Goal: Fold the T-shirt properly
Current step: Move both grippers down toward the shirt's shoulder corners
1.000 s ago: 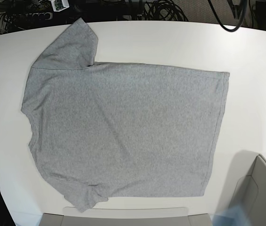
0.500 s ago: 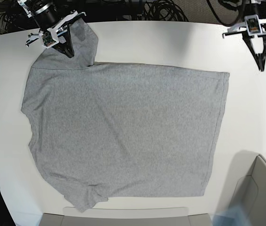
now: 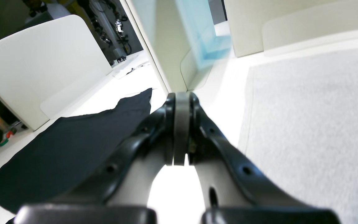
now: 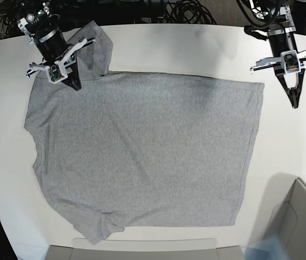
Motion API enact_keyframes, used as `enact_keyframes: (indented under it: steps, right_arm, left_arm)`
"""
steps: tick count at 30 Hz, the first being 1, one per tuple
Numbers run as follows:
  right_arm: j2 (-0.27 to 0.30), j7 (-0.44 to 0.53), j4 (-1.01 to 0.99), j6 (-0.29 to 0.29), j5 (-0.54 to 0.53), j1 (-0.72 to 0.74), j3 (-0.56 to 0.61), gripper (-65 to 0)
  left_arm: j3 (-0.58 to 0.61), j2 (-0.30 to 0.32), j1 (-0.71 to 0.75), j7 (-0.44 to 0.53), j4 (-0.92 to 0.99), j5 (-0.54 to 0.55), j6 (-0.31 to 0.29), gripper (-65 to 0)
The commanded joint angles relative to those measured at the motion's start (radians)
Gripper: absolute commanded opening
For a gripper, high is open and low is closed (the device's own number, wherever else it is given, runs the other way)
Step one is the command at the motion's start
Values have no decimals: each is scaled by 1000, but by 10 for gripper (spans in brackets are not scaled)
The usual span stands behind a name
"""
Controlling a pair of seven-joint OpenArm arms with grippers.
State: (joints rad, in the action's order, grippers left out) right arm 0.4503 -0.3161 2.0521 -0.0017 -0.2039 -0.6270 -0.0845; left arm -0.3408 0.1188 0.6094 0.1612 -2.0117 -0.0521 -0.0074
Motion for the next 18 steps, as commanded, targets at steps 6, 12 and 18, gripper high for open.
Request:
enact_keyframes:
  steps: [6, 12, 18]
  right_arm:
    - [-69, -124, 15, 2, -1, 91, -8, -647]
    - [-121, -122, 18, 2, -73, 86, -31, -528]
    - [-132, -130, 18, 2, -493, 25, -238, -352]
  left_arm:
    - [32, 12, 5, 30, -14, -5, 8, -602]
    - [53, 17, 8, 1, -14, 2, 16, -372]
    - [104, 92, 8, -110, -16, -2, 16, -317]
